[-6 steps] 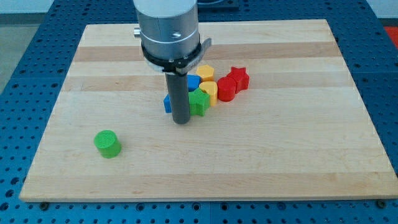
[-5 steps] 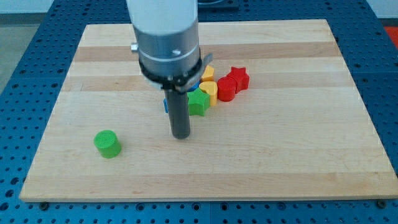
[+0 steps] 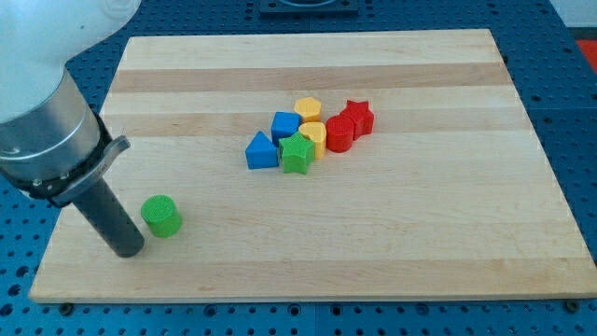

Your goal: Move the green circle to the bottom left of the green star

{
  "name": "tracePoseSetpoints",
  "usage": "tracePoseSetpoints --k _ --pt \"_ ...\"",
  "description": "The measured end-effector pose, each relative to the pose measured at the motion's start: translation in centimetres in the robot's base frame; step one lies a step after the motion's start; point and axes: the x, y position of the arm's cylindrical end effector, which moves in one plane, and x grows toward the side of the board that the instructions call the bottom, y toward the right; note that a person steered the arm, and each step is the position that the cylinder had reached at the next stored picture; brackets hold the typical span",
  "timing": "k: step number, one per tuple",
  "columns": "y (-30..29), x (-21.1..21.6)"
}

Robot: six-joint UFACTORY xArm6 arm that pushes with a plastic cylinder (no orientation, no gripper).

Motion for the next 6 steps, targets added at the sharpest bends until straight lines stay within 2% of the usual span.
tracePoseSetpoints --k 4,6 --pt "5.5 -7.8" --pt "9.1 -9.6"
